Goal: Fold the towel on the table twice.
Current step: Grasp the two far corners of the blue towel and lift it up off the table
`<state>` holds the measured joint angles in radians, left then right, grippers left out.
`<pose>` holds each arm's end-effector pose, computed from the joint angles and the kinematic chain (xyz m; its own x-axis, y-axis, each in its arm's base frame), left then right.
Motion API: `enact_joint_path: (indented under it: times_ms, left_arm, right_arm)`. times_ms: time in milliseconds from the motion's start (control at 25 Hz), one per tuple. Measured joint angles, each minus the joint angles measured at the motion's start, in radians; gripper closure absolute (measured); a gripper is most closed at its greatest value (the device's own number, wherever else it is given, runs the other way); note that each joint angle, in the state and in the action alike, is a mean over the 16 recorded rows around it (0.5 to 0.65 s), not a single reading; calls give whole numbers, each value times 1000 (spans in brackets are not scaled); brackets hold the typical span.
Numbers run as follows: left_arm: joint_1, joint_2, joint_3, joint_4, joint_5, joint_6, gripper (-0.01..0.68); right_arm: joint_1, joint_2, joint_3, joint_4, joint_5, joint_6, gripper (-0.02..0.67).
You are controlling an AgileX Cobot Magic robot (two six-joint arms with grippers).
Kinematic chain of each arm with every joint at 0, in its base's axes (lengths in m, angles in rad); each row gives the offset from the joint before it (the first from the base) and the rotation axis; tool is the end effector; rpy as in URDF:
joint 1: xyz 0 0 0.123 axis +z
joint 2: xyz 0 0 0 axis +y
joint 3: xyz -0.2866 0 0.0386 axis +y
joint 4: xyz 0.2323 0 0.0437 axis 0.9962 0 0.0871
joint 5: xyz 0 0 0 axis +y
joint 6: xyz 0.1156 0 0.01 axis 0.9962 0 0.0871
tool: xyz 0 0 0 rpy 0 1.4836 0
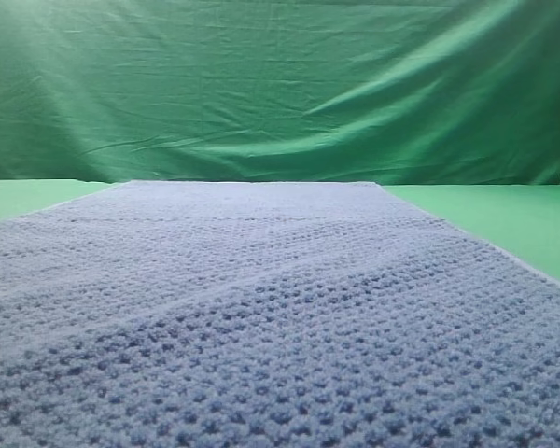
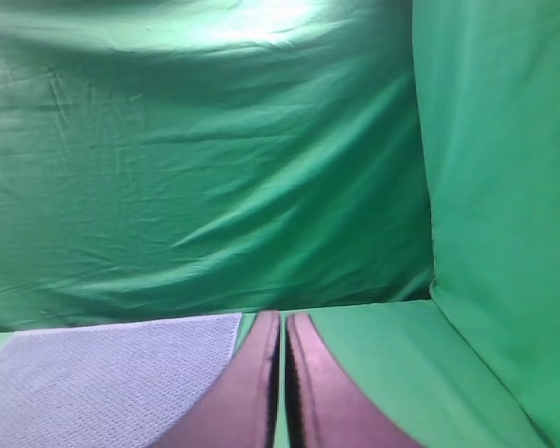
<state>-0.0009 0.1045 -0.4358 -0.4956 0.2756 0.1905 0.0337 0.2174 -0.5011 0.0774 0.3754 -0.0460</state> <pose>0.0377 -0.0151 0.3281 0.1300 -0.2829 -0.9503 0.1726 0.9503 -0.2593 0.0551 0.0052 0.3290 -0.0051 0.0259 -0.9997 -0.0619 0.9977 0.0261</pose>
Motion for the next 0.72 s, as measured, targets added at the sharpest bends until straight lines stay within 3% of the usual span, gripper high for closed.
enact_joint_path:
  times_ms: [360, 720]
  left_arm:
    - [-44, 191, -169, 95, 178, 0, 673]
    - [-127, 552, -332, 185, 376, -7, 673]
  right_arm:
    - [9, 170, -128, 24, 152, -54, 649]
    - [102, 521, -324, -21, 395, -99, 649]
